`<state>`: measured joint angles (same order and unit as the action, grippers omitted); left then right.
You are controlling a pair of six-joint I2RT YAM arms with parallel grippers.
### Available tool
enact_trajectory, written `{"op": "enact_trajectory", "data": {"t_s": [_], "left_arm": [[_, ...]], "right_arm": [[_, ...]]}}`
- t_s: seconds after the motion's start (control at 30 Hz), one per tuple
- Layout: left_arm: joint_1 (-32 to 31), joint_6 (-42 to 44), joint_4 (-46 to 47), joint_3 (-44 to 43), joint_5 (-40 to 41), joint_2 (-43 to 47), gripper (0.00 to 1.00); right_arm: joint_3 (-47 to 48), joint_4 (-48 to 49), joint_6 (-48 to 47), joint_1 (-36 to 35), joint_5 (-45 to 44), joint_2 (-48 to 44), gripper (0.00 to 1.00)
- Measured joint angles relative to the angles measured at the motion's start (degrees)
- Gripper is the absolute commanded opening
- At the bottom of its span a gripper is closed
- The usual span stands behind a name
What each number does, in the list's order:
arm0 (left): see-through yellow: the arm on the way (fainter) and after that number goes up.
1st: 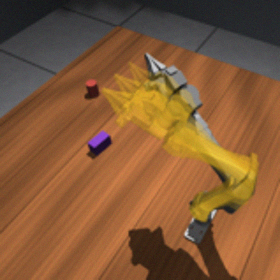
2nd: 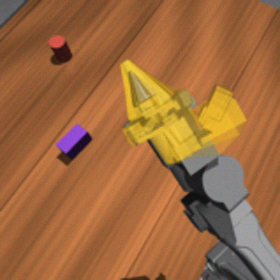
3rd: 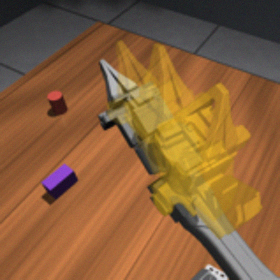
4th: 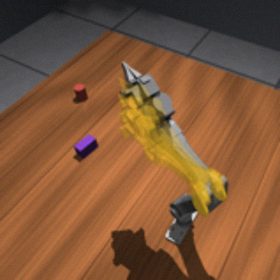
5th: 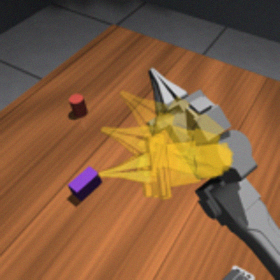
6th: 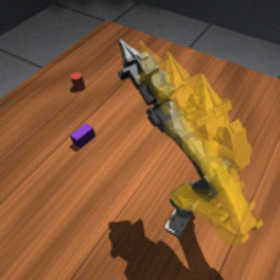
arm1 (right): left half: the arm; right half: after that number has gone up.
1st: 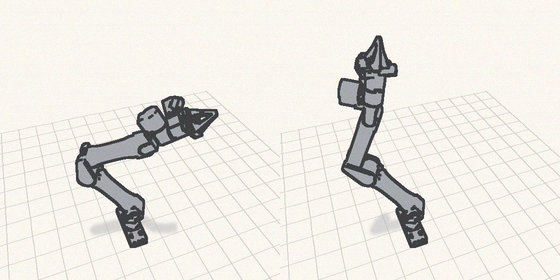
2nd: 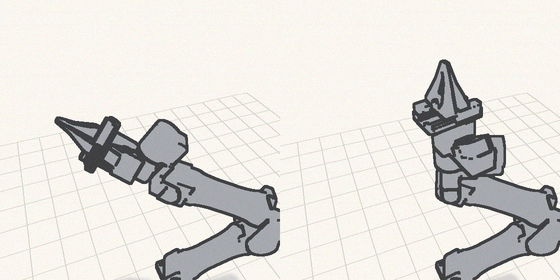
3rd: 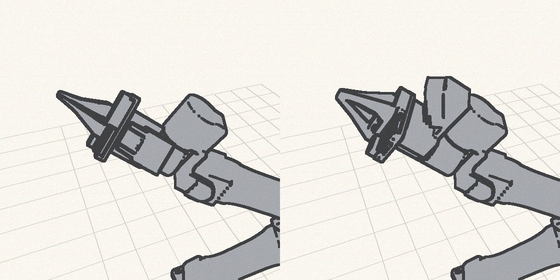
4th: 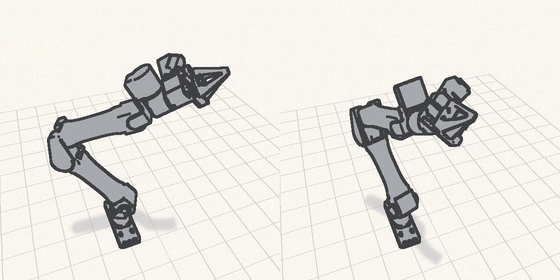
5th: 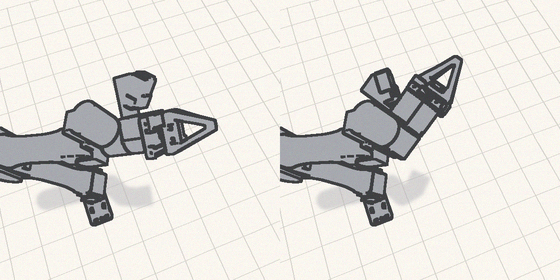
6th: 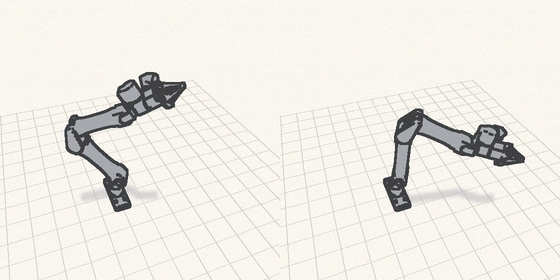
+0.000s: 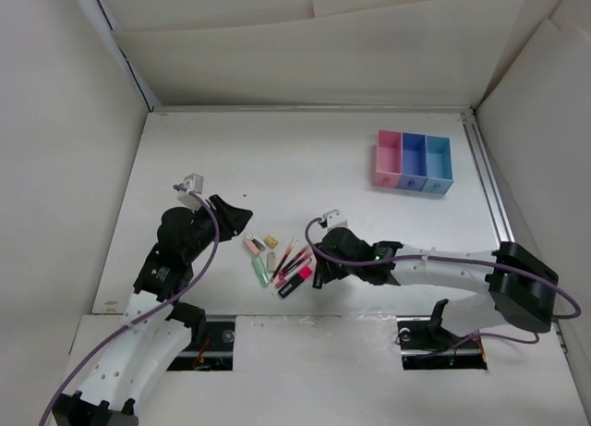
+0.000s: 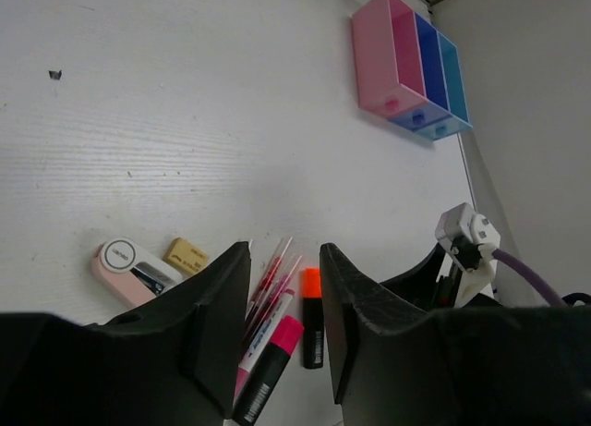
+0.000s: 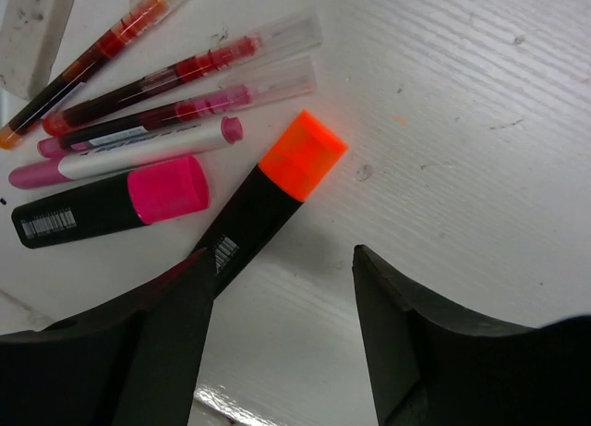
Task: Sort the stationery into containers
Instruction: Pick up the pen from the center of the board.
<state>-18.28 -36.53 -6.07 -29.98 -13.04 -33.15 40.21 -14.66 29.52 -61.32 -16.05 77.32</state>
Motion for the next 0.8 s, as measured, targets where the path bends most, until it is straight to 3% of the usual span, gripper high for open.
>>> {"op": "enact_trajectory", "data": {"t_s": [0.3,0.63,0.8], "left_arm": [[0.0,-0.17,-0.46,0.0,0.44,-0.17,0.32],[0.0,-0.2,0.24,0.76,0.39,-0.68,0.32],[0.0,-0.17,0.22,0.76,0.44,-0.5,0.32]], "right_arm": [[2.86,2.36,3.21,-1.4,-3.28,8.24,0.64],[5.14,3.26,6.49,-1.4,-7.58,12.52,0.48],[5.84,3.93,8.07,-1.4,-9.57,14.43,0.46]]}}
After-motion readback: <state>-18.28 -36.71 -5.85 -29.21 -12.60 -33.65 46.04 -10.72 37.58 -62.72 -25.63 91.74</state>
